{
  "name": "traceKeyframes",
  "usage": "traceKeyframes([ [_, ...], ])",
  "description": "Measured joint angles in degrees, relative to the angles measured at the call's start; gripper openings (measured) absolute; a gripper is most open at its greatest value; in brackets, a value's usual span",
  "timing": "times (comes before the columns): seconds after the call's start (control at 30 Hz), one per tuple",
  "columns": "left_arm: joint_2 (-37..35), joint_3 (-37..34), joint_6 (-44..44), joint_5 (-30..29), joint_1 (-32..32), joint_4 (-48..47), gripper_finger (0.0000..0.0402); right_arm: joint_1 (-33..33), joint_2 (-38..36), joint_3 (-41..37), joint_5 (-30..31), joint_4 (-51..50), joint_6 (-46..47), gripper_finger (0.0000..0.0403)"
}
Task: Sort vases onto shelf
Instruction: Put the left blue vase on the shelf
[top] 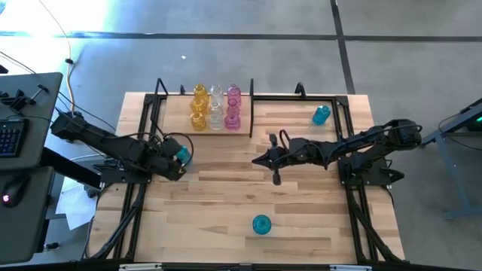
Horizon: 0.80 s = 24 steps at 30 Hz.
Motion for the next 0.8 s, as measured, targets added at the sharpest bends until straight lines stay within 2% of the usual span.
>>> traceKeyframes([
  [0.23, -0.1, 1.5, 0.9, -0.2, 0.0, -0.7, 0.0214, 0.9, 0.0, 0.0, 1.9, 0.3, -0.2, 0.0000],
  [0.43, -0.1, 2.6, -0.6, -1.4, 0.0, -5.2, 0.0214, 0.9, 0.0, 0.0, 1.9, 0.3, -0.1, 0.0000],
  [0.8, 0.0, 0.9, 5.3, -2.2, 5.0, -1.2, 0.0214, 0.9, 0.0, 0.0, 2.0, 0.3, -0.1, 0.0000],
])
